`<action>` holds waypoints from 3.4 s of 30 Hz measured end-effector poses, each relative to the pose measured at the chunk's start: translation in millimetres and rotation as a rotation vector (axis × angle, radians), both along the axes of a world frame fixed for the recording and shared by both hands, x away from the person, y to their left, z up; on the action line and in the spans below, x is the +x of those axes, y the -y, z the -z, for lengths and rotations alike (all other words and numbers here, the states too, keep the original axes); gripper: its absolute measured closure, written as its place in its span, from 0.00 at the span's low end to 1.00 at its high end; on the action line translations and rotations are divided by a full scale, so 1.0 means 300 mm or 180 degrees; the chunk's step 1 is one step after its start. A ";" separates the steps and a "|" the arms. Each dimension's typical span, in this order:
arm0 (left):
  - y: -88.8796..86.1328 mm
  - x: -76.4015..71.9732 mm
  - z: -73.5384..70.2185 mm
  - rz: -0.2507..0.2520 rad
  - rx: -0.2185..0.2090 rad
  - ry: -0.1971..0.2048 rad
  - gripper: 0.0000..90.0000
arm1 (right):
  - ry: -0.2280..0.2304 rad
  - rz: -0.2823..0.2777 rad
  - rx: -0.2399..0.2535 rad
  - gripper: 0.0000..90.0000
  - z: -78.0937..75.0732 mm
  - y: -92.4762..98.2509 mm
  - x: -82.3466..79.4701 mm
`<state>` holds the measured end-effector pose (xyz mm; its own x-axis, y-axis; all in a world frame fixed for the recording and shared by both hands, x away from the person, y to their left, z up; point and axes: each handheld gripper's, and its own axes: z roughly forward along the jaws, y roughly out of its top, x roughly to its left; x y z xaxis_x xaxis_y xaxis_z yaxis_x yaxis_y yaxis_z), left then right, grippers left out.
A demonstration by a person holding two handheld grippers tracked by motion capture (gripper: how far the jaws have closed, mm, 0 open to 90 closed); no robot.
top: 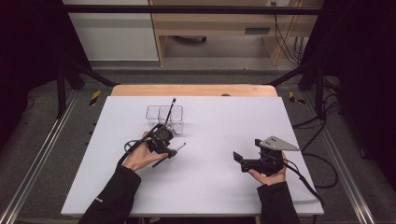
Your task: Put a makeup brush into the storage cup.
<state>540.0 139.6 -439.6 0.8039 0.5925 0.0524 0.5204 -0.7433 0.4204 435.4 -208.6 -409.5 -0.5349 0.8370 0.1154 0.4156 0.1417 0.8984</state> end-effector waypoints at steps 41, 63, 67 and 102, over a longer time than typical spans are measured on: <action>0.022 0.007 0.026 -0.0048 0.0135 -0.0271 0.93 | -0.0025 -0.0015 0.0004 0.03 0.001 -0.003 0.000; -0.030 -0.058 -0.075 -0.0012 -0.0192 0.0177 0.93 | -0.0020 -0.0012 0.0007 0.03 0.001 -0.004 -0.001; -0.047 -0.073 -0.083 -0.0055 -0.0282 0.0238 0.93 | -0.0020 -0.0010 0.0005 0.03 0.001 -0.004 -0.001; -0.184 -0.188 -0.183 -0.0507 -0.1234 0.0937 0.93 | -0.0036 -0.0008 -0.0020 0.03 0.006 -0.007 -0.002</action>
